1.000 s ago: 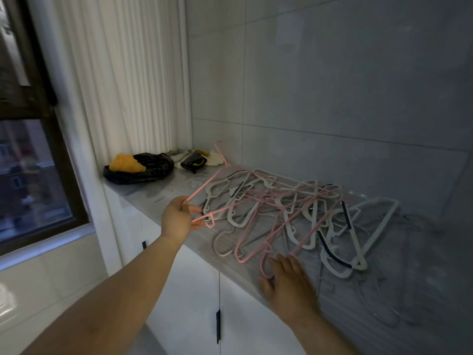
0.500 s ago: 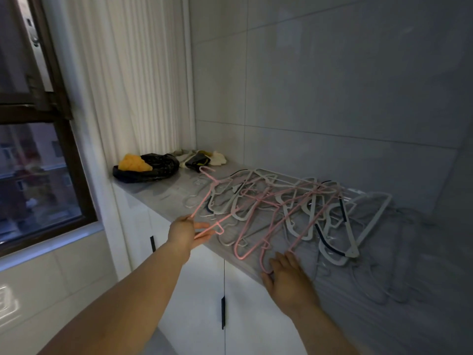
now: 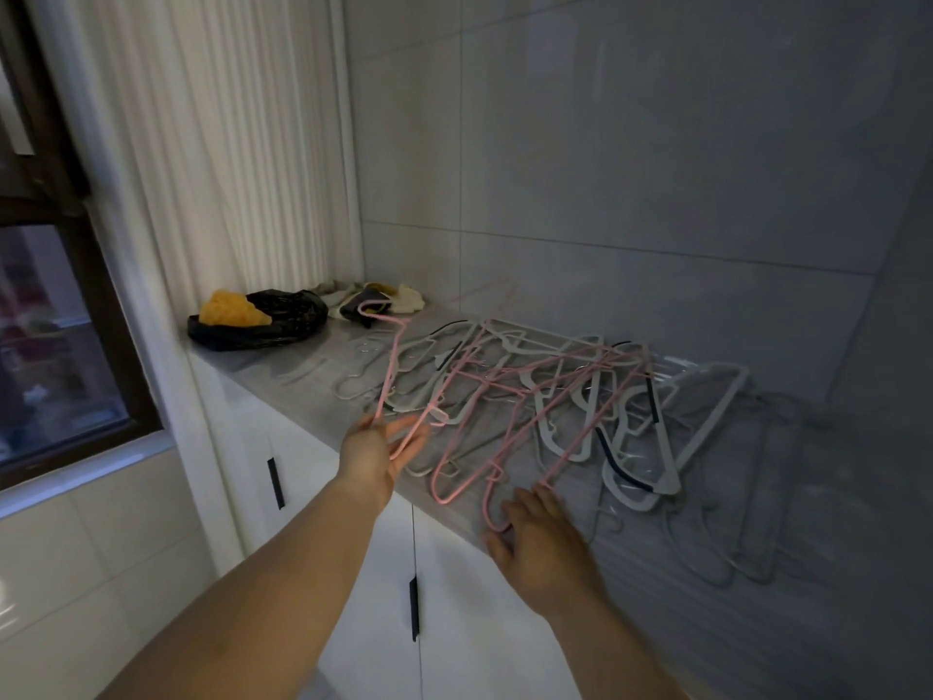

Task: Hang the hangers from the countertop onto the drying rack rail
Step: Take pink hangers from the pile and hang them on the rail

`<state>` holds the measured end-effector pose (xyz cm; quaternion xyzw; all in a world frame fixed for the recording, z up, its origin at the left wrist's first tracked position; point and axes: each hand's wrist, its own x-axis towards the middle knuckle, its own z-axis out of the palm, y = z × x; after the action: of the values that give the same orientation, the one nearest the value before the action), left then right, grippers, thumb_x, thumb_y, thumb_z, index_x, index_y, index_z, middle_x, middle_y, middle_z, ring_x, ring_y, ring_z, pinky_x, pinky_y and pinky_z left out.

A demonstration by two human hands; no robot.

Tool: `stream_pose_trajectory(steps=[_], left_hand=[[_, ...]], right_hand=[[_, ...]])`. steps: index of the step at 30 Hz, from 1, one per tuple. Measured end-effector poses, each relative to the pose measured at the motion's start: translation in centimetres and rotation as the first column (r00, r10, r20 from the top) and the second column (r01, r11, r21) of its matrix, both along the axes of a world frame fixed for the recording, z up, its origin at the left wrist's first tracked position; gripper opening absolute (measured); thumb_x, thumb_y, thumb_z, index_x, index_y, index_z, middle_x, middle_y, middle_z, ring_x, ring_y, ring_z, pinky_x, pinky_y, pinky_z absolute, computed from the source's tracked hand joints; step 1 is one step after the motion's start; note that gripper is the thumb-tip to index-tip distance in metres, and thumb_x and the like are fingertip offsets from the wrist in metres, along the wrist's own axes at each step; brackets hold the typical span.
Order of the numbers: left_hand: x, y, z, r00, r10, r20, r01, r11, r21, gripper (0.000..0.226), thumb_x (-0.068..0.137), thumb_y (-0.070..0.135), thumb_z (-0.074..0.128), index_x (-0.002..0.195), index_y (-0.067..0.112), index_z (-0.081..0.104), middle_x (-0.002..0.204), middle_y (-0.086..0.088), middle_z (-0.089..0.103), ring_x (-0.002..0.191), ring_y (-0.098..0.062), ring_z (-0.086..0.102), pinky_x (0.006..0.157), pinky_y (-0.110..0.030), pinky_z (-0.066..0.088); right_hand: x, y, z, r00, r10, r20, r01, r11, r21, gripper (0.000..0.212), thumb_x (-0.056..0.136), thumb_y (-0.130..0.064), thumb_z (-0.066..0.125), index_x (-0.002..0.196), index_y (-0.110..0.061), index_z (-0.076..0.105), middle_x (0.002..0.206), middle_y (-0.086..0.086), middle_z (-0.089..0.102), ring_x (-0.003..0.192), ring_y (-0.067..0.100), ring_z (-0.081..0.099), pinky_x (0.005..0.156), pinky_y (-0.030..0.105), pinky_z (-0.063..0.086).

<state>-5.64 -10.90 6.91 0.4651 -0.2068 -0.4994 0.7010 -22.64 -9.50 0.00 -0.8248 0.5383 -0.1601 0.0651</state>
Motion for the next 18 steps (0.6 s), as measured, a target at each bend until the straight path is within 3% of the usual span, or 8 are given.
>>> stream_pose_trajectory(steps=[3,5,7,9,11,13,16,18], left_hand=[[0.6,0.5,0.6,0.999,-0.004,0.043,0.005,1.000,-0.028,0.040,0.099,0.001,0.026,0.139,0.002,0.025,0.081,-0.012,0.057,0.067,-0.024,0.060,0.081,-0.036,0.047],[1.5,1.7,1.2,0.995,-0.004,0.101,0.008,0.999,-0.045,0.038,0.099,0.002,0.028,0.137,0.001,0.026,0.081,-0.011,0.057,0.066,-0.024,0.060,0.068,-0.032,0.056],[2.8,3.3,1.7,0.981,0.013,0.192,-0.001,0.998,-0.061,0.035,0.099,0.005,0.028,0.133,0.003,0.031,0.081,-0.009,0.057,0.052,-0.018,0.065,0.052,-0.021,0.056],[4.4,5.4,2.4,0.952,0.043,0.302,-0.020,0.997,-0.080,0.024,0.099,0.006,0.030,0.121,0.007,0.039,0.080,-0.009,0.059,0.041,-0.011,0.064,0.046,-0.017,0.054],[6.3,8.0,3.1,0.918,0.071,0.389,-0.032,0.994,-0.107,0.015,0.099,0.007,0.031,0.109,0.006,0.042,0.074,-0.008,0.063,0.039,-0.010,0.063,0.043,-0.016,0.053],[8.1,10.7,3.8,0.894,0.085,0.441,-0.031,0.991,-0.129,0.015,0.099,0.007,0.031,0.102,0.005,0.046,0.054,-0.001,0.066,0.036,-0.010,0.062,0.039,-0.015,0.051],[10.1,15.1,4.8,0.853,0.100,0.512,-0.043,0.992,-0.122,0.027,0.099,0.007,0.030,0.083,0.013,0.050,0.039,0.003,0.061,0.033,-0.009,0.059,0.034,-0.012,0.044],[11.2,18.2,5.5,0.823,0.096,0.560,-0.022,0.990,-0.138,0.028,0.098,0.006,0.030,0.081,0.016,0.050,0.039,0.002,0.060,0.033,-0.010,0.059,0.032,-0.012,0.042]], right_hand=[[-0.1,0.0,0.1,1.000,0.009,0.012,-0.009,1.000,-0.023,0.049,0.097,-0.041,0.033,0.139,-0.016,0.036,0.153,-0.004,0.022,0.144,0.014,0.007,0.116,0.024,0.008],[0.1,0.1,0.2,1.000,-0.004,-0.014,0.004,1.000,-0.021,0.052,0.095,-0.045,0.029,0.138,-0.016,0.037,0.153,-0.003,0.023,0.144,0.015,0.010,0.116,0.025,0.010],[0.2,0.6,0.4,0.999,-0.029,-0.024,0.028,0.999,-0.047,0.050,0.093,-0.042,0.034,0.132,-0.014,0.046,0.146,0.003,0.037,0.140,0.022,0.025,0.114,0.031,0.021],[0.2,1.2,0.4,0.999,-0.036,-0.038,0.029,0.987,-0.157,0.036,0.079,-0.038,0.055,0.104,-0.014,0.068,0.114,0.007,0.065,0.111,0.031,0.061,0.090,0.039,0.051],[0.0,2.0,0.5,0.998,-0.065,-0.003,0.063,0.978,-0.200,0.035,0.058,-0.032,0.079,0.087,-0.013,0.072,0.093,0.008,0.072,0.087,0.030,0.070,0.067,0.038,0.057],[0.5,3.1,1.6,0.995,-0.057,0.087,0.073,0.977,-0.200,0.036,0.058,-0.021,0.081,0.089,-0.005,0.070,0.092,0.015,0.071,0.083,0.035,0.070,0.064,0.041,0.057],[1.7,5.4,5.4,0.986,-0.015,0.166,0.067,0.947,-0.313,0.036,0.071,-0.028,0.057,0.092,0.000,0.067,0.089,0.018,0.068,0.078,0.036,0.068,0.063,0.041,0.056],[3.5,7.1,8.0,0.964,0.052,0.262,0.045,0.935,-0.352,0.038,0.075,-0.018,0.062,0.106,0.005,0.064,0.107,0.025,0.064,0.097,0.042,0.063,0.079,0.048,0.052]])
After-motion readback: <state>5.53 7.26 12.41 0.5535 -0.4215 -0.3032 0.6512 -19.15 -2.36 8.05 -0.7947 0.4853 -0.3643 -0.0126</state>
